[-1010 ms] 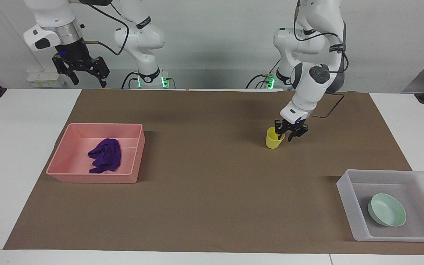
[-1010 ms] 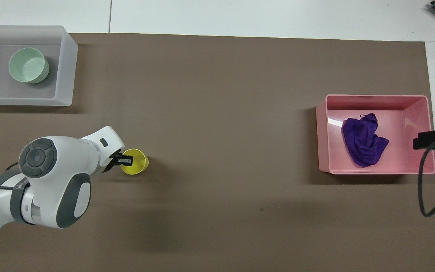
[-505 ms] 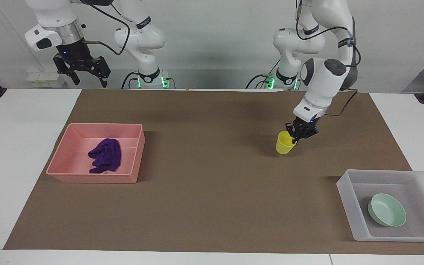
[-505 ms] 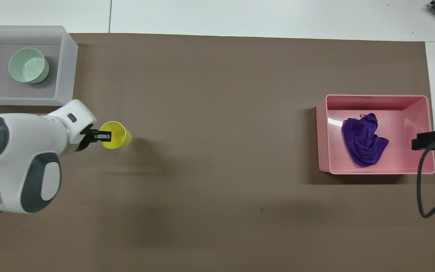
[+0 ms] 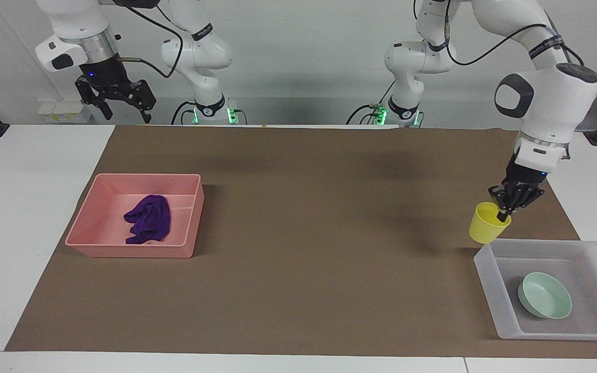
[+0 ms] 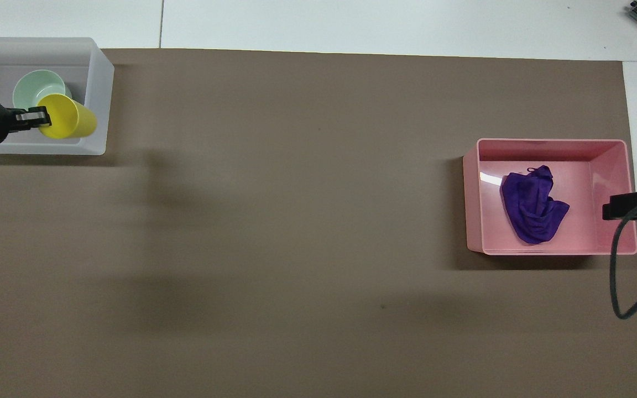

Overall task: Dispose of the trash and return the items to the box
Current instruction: 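Lift the yellow cup with the left gripper into the clear bin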

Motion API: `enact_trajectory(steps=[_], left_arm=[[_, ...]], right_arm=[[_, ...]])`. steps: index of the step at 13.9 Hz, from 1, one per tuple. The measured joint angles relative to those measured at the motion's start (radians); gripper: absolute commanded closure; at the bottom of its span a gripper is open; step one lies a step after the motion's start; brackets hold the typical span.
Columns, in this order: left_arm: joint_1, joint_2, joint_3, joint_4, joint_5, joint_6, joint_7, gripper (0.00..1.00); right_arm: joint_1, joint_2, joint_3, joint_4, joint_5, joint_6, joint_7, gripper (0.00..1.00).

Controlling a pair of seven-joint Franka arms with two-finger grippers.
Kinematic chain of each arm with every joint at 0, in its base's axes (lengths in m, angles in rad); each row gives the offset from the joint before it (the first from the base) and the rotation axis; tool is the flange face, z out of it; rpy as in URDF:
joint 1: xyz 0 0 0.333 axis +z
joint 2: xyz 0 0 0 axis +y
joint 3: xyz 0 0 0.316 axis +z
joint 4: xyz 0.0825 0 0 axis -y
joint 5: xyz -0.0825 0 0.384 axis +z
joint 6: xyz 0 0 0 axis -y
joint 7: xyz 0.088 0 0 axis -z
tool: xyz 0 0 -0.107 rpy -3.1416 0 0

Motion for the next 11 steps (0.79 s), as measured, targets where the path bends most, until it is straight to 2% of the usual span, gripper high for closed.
enact_trajectory(steps=[7, 9, 11], left_arm=[[0.149, 0.319, 0.0, 0.325, 0.0, -0.001, 0.018, 1.0], [0.173, 0.395, -0.001, 0.378, 0.0, 0.007, 0.042, 1.0], [0.179, 0.422, -0.001, 0.382, 0.0, 0.024, 0.052, 1.0]], right_arm=[[0.0, -0.001, 0.0, -0.001, 0.0, 0.0, 0.0, 0.0], [0.0, -0.001, 0.0, -0.001, 0.0, 0.0, 0.0, 0.0], [0.0, -0.001, 0.0, -0.001, 0.0, 0.0, 0.0, 0.0]])
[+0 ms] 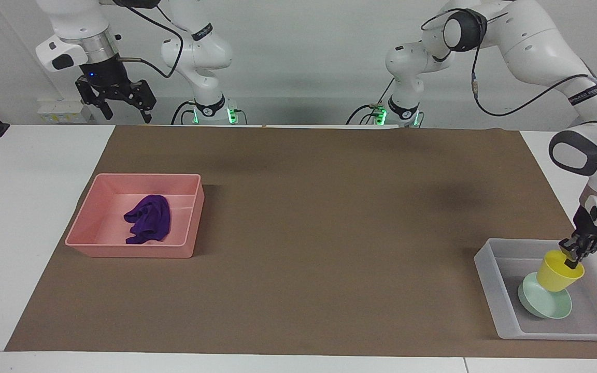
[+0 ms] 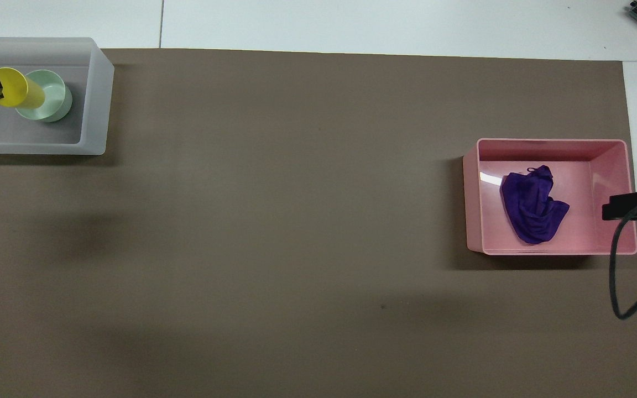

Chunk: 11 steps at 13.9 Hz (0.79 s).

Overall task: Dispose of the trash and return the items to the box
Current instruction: 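Lift the yellow cup with the left gripper into the clear bin, then release the cup and withdraw the left gripper from the bin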

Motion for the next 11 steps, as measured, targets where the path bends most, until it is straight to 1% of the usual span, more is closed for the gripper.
enact_trajectory(steps=[3, 4, 5, 6, 7, 8, 9, 11], left_arm=[[0.001, 0.014, 0.0, -0.041, 0.0, 0.026, 0.002, 1.0], [0.002, 0.015, 0.0, -0.056, 0.0, 0.031, 0.003, 0.9], [0.003, 0.015, 0.0, -0.064, 0.0, 0.032, 0.005, 0.83], [0.003, 0.014, 0.0, -0.069, 0.0, 0.032, 0.009, 0.73], [0.004, 0.014, 0.0, -0.07, 0.0, 0.029, 0.02, 0.58], [0.004, 0.013, 0.0, -0.07, 0.0, 0.02, 0.036, 0.31], [0.004, 0.012, -0.001, -0.07, 0.0, 0.011, 0.046, 0.01], [0.003, 0.002, -0.005, -0.07, 0.0, 0.002, 0.056, 0.0]], right_arm=[[0.0, 0.0, 0.0, 0.0, 0.0, 0.0, 0.0, 0.0], [0.0, 0.0, 0.0, 0.0, 0.0, 0.0, 0.0, 0.0], [0.0, 0.0, 0.0, 0.0, 0.0, 0.0, 0.0, 0.0], [0.0, 0.0, 0.0, 0.0, 0.0, 0.0, 0.0, 0.0], [0.0, 0.0, 0.0, 0.0, 0.0, 0.0, 0.0, 0.0], [0.0, 0.0, 0.0, 0.0, 0.0, 0.0, 0.0, 0.0], [0.0, 0.0, 0.0, 0.0, 0.0, 0.0, 0.0, 0.0], [0.0, 0.0, 0.0, 0.0, 0.0, 0.0, 0.0, 0.0]])
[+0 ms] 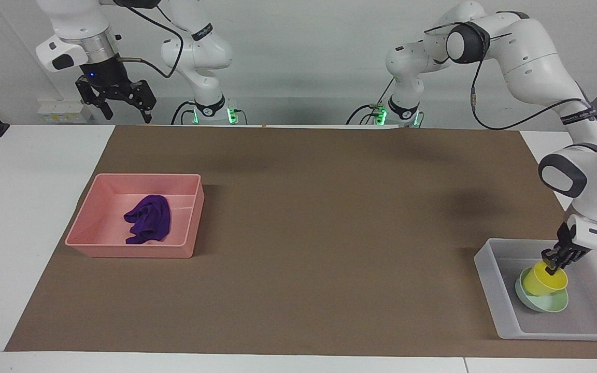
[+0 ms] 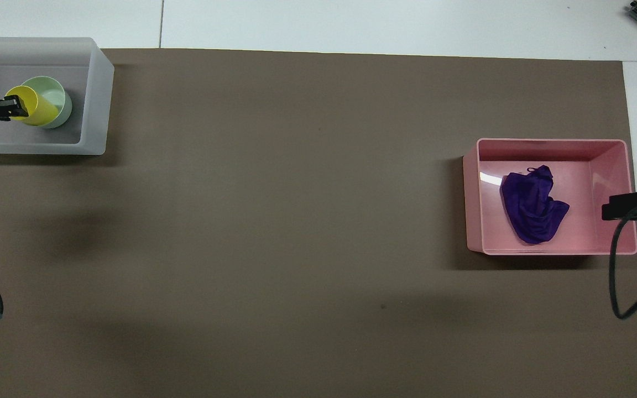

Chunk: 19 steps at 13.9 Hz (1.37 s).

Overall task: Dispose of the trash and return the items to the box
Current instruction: 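Release the cup and withdraw the left gripper from the bin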

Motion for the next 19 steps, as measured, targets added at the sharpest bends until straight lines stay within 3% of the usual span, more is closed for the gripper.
enact_trajectory(steps=[3, 8, 15, 19], left_arm=[[-0.011, -0.049, -0.006, 0.002, 0.0, -0.048, 0.025, 0.0], [-0.061, -0.22, -0.012, -0.013, 0.0, -0.251, 0.168, 0.0], [-0.267, -0.493, -0.016, -0.186, 0.0, -0.483, 0.174, 0.0], [-0.302, -0.602, -0.013, -0.242, 0.007, -0.605, 0.172, 0.0]], right_arm=[[0.0, 0.0, 0.0, 0.0, 0.0, 0.0, 0.0, 0.0], [0.0, 0.0, 0.0, 0.0, 0.0, 0.0, 0.0, 0.0], [0.0, 0.0, 0.0, 0.0, 0.0, 0.0, 0.0, 0.0], [0.0, 0.0, 0.0, 0.0, 0.0, 0.0, 0.0, 0.0]])
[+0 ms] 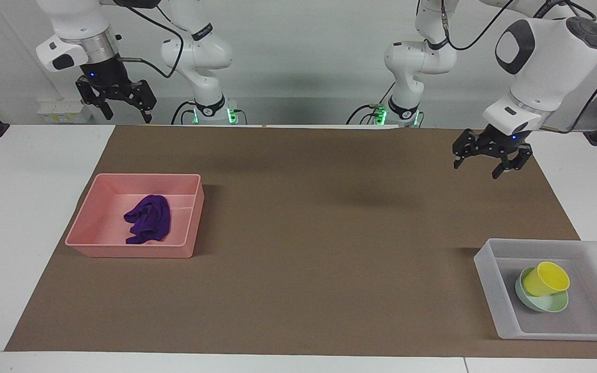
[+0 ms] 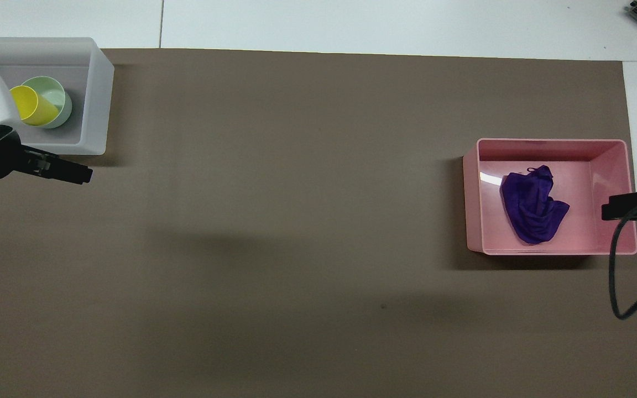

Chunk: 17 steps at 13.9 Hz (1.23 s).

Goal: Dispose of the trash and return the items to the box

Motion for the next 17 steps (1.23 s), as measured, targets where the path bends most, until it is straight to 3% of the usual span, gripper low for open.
enact_trajectory(steps=[3, 10, 17], left_arm=[[0.004, -0.017, 0.006, 0.026, 0.059, -0.054, 0.001, 0.0], [0.005, 0.008, 0.01, 0.122, 0.064, -0.135, -0.023, 0.0], [0.005, 0.011, 0.01, 0.128, 0.066, -0.162, -0.088, 0.0]], right_arm=[[0.0, 0.0, 0.0, 0.0, 0.0, 0.0, 0.0, 0.0], [0.0, 0.0, 0.0, 0.0, 0.0, 0.0, 0.0, 0.0], [0.0, 0.0, 0.0, -0.001, 0.0, 0.0, 0.0, 0.0]])
